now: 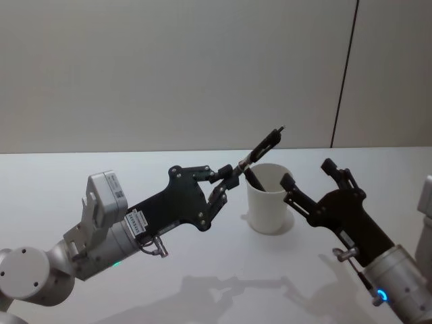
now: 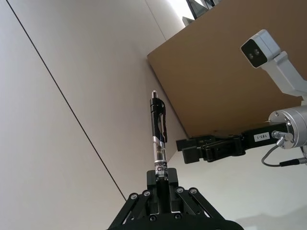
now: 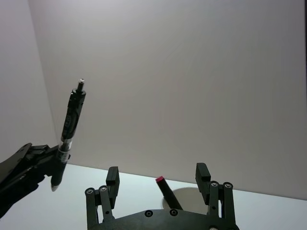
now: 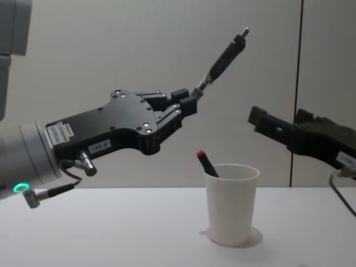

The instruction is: Place the pen into the pen holder.

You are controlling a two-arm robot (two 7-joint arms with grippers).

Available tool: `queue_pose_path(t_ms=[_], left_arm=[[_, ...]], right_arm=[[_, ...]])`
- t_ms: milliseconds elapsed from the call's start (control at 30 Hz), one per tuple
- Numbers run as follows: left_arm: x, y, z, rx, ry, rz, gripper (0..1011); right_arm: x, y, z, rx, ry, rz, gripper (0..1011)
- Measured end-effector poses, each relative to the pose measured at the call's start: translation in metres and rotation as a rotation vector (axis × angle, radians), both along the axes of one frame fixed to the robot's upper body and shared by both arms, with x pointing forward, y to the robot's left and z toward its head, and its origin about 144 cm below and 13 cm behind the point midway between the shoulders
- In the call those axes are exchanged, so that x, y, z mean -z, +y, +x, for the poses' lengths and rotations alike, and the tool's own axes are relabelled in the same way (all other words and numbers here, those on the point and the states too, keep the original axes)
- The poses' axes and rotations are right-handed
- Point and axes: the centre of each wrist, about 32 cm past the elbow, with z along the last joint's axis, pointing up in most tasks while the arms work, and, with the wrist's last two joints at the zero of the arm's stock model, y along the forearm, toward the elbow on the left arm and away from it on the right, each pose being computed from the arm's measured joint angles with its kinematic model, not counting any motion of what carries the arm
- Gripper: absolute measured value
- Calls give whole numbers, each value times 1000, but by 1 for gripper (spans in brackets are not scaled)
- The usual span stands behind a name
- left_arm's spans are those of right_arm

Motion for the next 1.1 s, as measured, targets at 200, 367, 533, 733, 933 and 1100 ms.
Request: queue_pose_path(t_ms=[200, 367, 533, 733, 933, 1100], left_arm=[[0, 0, 0, 0, 0, 0, 138], [0, 0, 0, 0, 0, 0, 138], [0, 0, 0, 0, 0, 0, 138], [0, 0, 0, 0, 0, 0, 138], [0, 0, 0, 0, 0, 0, 138], [0, 0, 0, 0, 0, 0, 138]], right_arm=[[-1, 5, 6, -49, 1, 8, 1002], [-2, 9, 11, -84, 0, 18, 1001], [-5, 13, 14, -135, -6, 35, 1002], [-7, 17, 16, -190, -18, 58, 1002], [-10, 19, 14, -224, -32, 74, 1002], [-13, 18, 9, -241, -45, 83, 1001]])
